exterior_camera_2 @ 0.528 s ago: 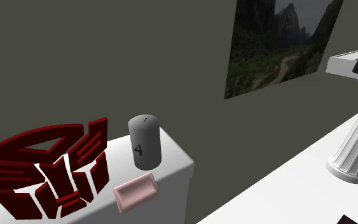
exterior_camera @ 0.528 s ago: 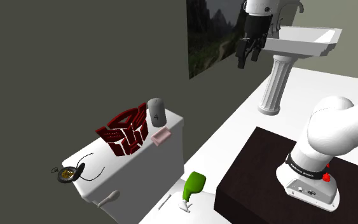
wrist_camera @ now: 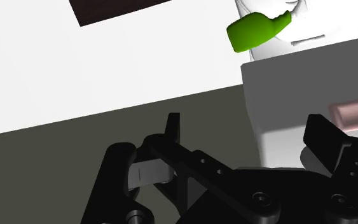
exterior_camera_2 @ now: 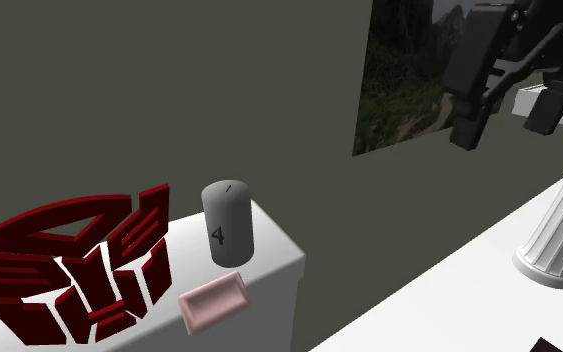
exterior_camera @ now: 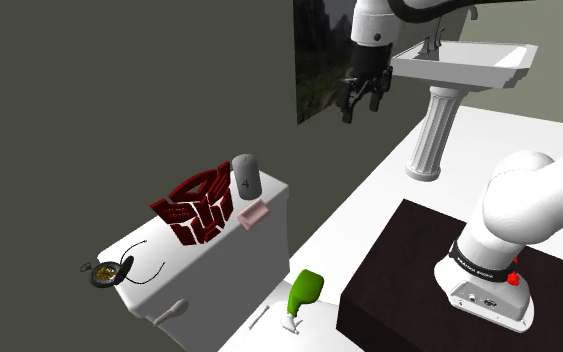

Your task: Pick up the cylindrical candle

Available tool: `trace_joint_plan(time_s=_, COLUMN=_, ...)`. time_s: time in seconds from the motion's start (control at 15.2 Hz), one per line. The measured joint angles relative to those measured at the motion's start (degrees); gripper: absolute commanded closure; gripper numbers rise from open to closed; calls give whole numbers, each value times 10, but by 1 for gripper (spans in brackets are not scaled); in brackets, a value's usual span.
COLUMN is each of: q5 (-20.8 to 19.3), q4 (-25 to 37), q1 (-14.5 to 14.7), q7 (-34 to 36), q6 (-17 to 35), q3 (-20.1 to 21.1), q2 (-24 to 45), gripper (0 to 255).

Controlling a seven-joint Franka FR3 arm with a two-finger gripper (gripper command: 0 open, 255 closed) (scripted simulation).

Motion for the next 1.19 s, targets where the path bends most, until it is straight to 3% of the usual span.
trace_joint_plan(time_s=0.59, q5=-3, q4=70, q1=-24, q7=195, q6=90, q3=121, q2=161, gripper=0)
trace_joint_plan(time_s=0.86, q5=-35, q4=122, q1=-38, q7=285, q6=119, q3=165, q2=250, gripper=0)
trace_joint_plan(time_s=1.19, q5=-102, q4=218, q1=-40, q7=407, q6=124, q3=209, q2=378, gripper=0)
